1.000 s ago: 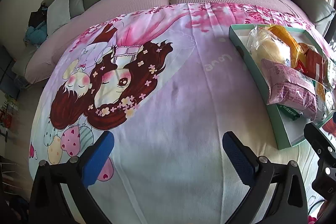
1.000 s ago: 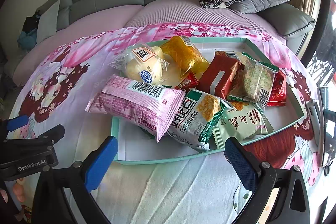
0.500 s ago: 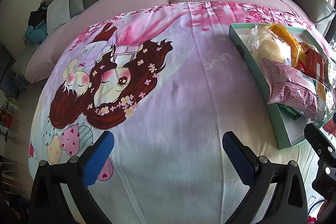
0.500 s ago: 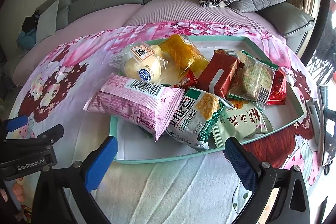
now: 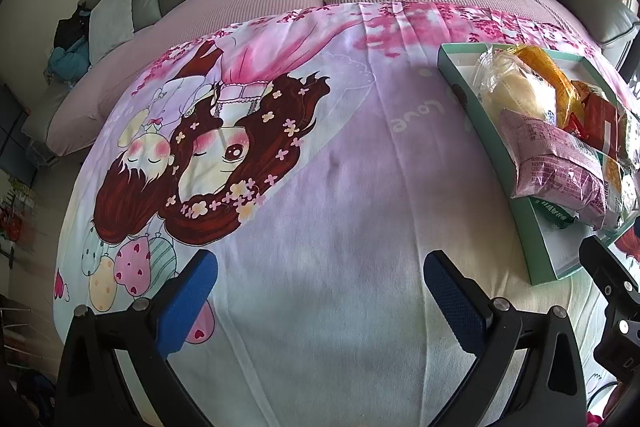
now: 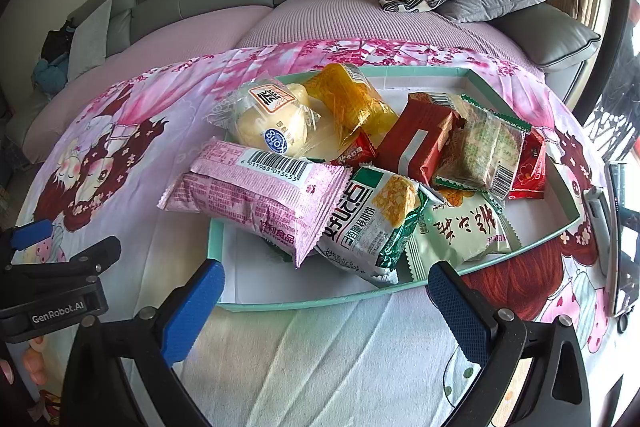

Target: Organize snacks

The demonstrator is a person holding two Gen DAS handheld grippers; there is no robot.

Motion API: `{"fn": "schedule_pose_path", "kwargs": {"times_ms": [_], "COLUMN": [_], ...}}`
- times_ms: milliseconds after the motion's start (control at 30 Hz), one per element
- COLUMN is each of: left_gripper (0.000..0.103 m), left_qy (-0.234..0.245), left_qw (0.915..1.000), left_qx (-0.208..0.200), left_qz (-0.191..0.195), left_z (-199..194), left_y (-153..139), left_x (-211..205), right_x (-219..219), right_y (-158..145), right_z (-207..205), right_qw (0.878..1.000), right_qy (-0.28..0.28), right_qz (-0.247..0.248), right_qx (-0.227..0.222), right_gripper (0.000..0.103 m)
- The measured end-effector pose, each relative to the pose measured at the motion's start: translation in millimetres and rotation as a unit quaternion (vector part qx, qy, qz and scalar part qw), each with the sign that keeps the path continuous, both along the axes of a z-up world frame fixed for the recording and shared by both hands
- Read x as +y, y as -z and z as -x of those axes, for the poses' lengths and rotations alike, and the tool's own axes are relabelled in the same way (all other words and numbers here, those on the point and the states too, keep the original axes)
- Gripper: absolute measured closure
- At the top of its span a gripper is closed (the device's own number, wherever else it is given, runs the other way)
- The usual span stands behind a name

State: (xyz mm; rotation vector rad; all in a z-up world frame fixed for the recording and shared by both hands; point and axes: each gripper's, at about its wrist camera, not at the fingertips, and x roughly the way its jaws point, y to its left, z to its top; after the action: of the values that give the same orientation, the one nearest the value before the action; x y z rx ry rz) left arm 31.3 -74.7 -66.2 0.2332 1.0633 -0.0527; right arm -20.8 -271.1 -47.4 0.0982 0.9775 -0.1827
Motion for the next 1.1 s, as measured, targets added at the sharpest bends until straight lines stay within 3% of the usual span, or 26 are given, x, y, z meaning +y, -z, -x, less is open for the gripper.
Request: {"fn": "schedule_pose_path", "kwargs": {"times_ms": [1100], "left_gripper": [0.000], "left_qy": [-0.007], "left_qw": [1.0000], "left_qx": [0.004], "left_qz": [0.004], "left_z": [-1.8], "left_y": [0.6], "left_x": [1.6], "right_x": [1.3], "right_y": [3.4], "right_z": [-1.4], "right_qw": [1.000], "right_qy": [-0.002], "right_qz": [-0.001], "right_qx": [0.004], "right_gripper": [0.000]}}
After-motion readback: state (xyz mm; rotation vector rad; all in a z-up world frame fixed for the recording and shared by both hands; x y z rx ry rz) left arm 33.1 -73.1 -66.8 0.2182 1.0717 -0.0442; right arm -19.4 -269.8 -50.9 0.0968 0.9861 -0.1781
